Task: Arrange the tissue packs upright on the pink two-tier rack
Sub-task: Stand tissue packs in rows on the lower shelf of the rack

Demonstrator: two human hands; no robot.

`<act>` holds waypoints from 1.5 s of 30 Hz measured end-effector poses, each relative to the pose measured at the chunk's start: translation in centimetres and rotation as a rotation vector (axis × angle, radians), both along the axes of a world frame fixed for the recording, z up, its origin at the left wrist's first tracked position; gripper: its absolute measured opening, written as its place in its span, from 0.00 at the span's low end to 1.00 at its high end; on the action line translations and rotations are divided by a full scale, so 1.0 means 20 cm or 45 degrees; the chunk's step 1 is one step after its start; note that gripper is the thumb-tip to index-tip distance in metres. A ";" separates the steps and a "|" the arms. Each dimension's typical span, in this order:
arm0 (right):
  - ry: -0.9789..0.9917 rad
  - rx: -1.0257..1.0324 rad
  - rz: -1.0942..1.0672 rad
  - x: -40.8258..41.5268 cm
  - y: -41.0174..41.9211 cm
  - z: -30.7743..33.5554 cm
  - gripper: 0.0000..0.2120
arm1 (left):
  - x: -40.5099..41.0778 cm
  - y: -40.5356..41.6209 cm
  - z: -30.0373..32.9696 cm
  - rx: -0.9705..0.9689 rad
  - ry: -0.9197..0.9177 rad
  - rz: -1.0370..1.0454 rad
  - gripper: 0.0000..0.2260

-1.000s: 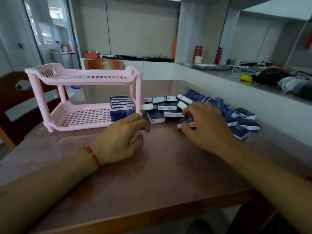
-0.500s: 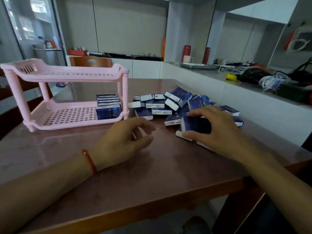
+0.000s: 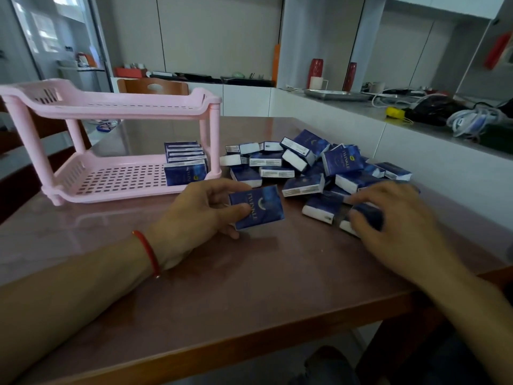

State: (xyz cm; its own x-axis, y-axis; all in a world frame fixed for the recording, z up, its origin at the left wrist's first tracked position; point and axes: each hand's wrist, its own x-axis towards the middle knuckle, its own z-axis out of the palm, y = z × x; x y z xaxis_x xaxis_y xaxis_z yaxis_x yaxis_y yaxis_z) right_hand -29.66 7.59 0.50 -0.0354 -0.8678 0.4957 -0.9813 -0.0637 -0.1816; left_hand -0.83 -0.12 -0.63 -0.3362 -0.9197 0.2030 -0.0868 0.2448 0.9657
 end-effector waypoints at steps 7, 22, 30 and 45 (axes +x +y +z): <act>0.009 0.239 0.040 -0.01 0.15 -0.03 0.29 | -0.01 0.01 0.01 0.022 0.053 0.025 0.15; -0.427 0.203 0.481 0.27 0.08 0.11 0.42 | 0.03 0.00 0.04 -0.018 0.210 0.048 0.14; -0.363 0.066 0.777 0.54 -0.23 0.19 0.37 | 0.14 -0.05 0.12 0.019 0.297 0.179 0.16; 0.069 -0.096 0.586 1.00 -0.56 0.24 0.35 | 0.48 -0.17 0.26 -0.137 -0.058 0.358 0.16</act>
